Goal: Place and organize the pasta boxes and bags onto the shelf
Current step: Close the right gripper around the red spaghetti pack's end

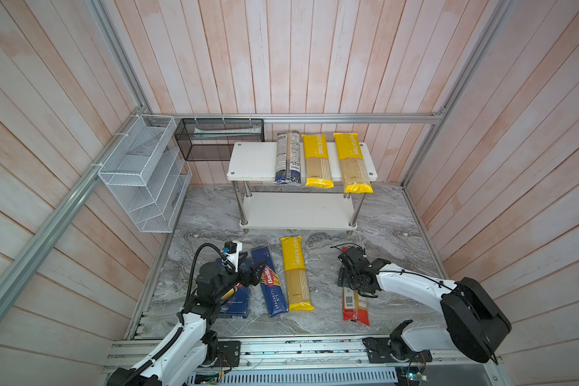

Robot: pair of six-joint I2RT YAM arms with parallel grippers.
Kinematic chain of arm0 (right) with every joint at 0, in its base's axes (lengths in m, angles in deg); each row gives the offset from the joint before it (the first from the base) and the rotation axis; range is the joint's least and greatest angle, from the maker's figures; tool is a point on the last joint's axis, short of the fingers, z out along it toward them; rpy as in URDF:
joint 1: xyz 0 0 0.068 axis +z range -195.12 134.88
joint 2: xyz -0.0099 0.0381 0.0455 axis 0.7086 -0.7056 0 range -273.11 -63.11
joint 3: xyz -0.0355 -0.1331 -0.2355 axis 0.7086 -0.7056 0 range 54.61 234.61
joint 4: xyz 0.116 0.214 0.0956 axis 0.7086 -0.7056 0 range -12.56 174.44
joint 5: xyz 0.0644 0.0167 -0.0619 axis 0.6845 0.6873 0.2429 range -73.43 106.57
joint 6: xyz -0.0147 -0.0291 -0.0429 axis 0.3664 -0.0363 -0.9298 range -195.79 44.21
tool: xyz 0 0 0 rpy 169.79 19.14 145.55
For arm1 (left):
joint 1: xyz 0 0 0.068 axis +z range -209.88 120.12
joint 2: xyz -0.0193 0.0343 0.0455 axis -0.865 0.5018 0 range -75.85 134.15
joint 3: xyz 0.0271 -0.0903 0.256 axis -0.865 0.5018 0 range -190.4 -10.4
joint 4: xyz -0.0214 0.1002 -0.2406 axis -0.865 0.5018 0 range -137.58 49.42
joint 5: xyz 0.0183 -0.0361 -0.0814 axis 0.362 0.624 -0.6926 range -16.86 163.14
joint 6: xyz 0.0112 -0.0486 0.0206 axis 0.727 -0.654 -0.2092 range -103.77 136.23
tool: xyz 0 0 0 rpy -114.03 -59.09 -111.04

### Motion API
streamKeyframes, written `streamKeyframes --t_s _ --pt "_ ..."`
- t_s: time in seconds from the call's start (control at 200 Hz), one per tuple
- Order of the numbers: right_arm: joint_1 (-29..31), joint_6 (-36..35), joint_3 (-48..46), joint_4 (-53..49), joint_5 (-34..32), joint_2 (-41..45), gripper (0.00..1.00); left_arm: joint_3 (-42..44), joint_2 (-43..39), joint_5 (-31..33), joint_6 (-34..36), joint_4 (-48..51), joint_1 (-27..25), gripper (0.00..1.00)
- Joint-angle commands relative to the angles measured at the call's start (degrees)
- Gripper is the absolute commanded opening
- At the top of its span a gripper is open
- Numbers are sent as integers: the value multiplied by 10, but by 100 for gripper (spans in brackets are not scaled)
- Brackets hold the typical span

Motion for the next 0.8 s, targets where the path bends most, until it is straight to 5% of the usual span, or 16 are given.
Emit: streamKeyframes --t_s 0.0,0.795 --pt "8 3 -28 -23 42 -15 79 7 -10 6 6 -5 -2 100" --pt "25 28 -58 1 7 65 57 8 -8 6 7 -10 -2 100"
